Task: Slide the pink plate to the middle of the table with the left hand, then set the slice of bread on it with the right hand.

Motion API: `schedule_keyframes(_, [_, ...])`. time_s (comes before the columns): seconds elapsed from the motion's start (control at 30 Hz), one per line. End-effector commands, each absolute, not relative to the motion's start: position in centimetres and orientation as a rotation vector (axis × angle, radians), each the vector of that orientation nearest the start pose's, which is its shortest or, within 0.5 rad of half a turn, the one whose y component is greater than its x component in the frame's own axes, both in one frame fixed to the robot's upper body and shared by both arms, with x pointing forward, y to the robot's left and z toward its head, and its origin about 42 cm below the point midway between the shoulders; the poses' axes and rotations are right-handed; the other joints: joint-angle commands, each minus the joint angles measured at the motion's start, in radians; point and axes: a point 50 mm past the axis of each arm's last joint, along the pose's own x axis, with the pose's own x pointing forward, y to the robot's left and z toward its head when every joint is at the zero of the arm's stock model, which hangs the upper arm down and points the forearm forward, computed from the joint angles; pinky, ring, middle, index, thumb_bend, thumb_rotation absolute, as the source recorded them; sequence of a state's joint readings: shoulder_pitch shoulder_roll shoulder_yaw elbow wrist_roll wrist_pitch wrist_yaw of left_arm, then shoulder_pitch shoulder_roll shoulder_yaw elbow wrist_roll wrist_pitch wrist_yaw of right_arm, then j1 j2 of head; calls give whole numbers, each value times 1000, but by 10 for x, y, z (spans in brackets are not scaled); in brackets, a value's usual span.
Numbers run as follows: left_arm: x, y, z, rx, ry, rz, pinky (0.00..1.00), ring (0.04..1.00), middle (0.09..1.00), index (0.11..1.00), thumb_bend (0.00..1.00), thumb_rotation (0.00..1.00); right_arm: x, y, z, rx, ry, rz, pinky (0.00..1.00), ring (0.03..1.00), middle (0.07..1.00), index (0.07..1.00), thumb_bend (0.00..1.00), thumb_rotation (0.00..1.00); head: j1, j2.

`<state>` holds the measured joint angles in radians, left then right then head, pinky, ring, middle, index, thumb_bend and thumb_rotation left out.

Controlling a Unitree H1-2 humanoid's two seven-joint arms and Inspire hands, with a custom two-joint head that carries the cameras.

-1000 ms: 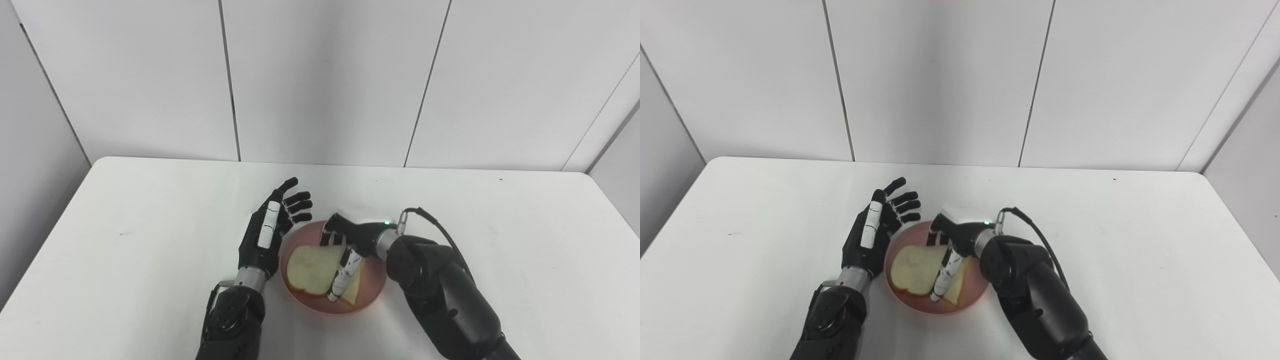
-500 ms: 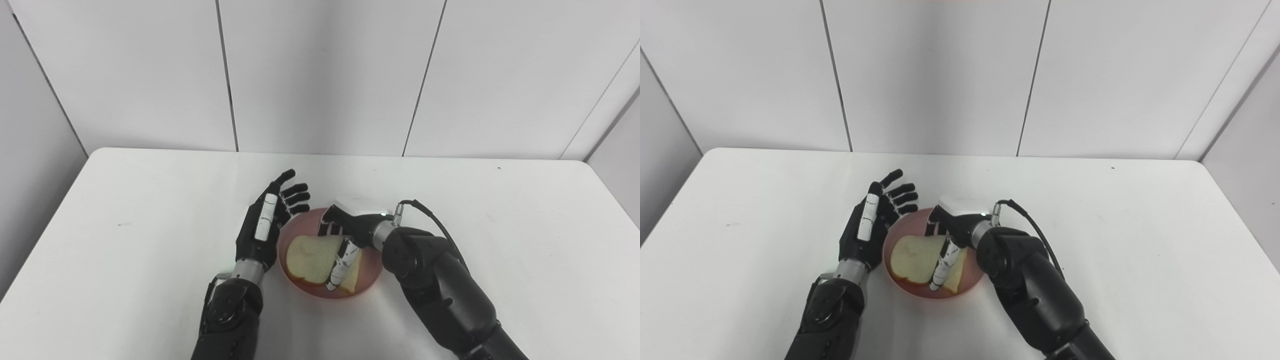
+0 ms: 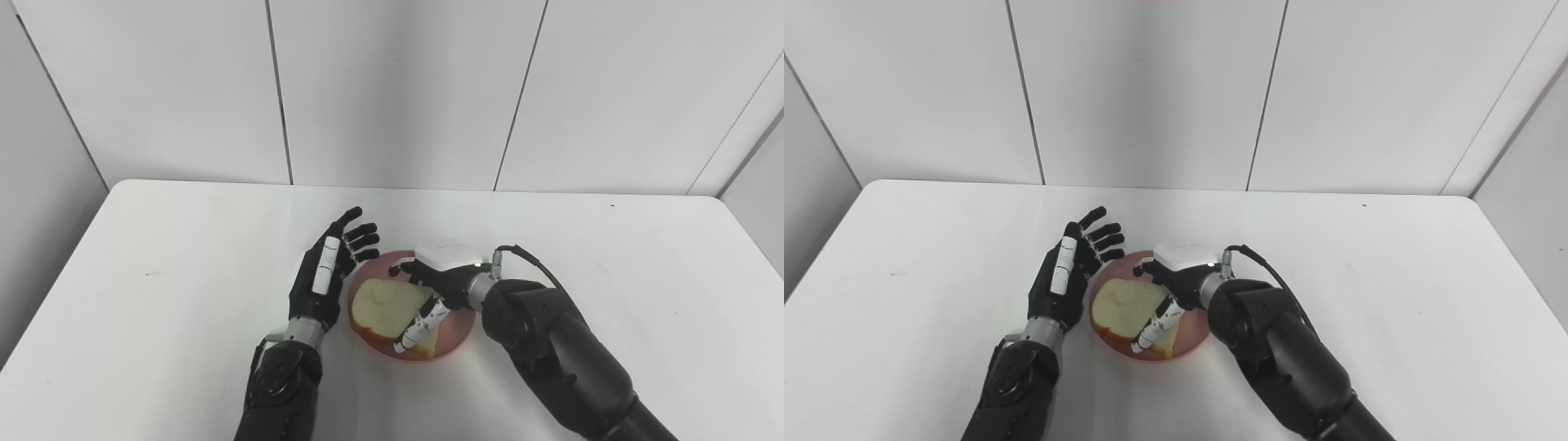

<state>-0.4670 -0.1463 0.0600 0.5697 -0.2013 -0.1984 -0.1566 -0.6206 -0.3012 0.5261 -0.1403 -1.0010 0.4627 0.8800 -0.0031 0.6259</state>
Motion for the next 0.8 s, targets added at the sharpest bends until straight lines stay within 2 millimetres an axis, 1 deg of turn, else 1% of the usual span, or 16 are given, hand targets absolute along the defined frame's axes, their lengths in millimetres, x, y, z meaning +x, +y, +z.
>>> schedule_keyframes(0.0, [398,117,82,-327,52,-224,637,705,700,769,851,787,395,-130,280,-1488,-12,629,1000,1000,982,868,1000,488,0,0])
schedule_keyframes(0.23, [398,117,80,-327,53,-229,635,702,694,767,847,787,382,-137,298,-1484,-28,653,1000,1000,997,890,1000,499,0,-2])
schedule_keyframes(0.4, [398,117,81,-325,51,-227,628,702,695,768,839,793,375,-149,309,-1405,-75,565,1000,1000,977,889,1000,554,0,-2])
schedule_keyframes(0.67, [398,117,80,-330,54,-223,636,701,688,767,842,787,368,-170,321,-1287,-144,470,1000,957,928,886,1000,519,1,-1])
schedule_keyframes(0.73, [398,117,80,-332,55,-224,634,697,689,767,842,787,367,-174,323,-1245,-172,442,1000,946,921,888,1000,503,2,-3])
schedule_keyframes(0.77, [398,117,80,-331,53,-221,634,696,689,767,842,787,368,-178,323,-1190,-195,411,999,943,919,889,1000,497,2,-3])
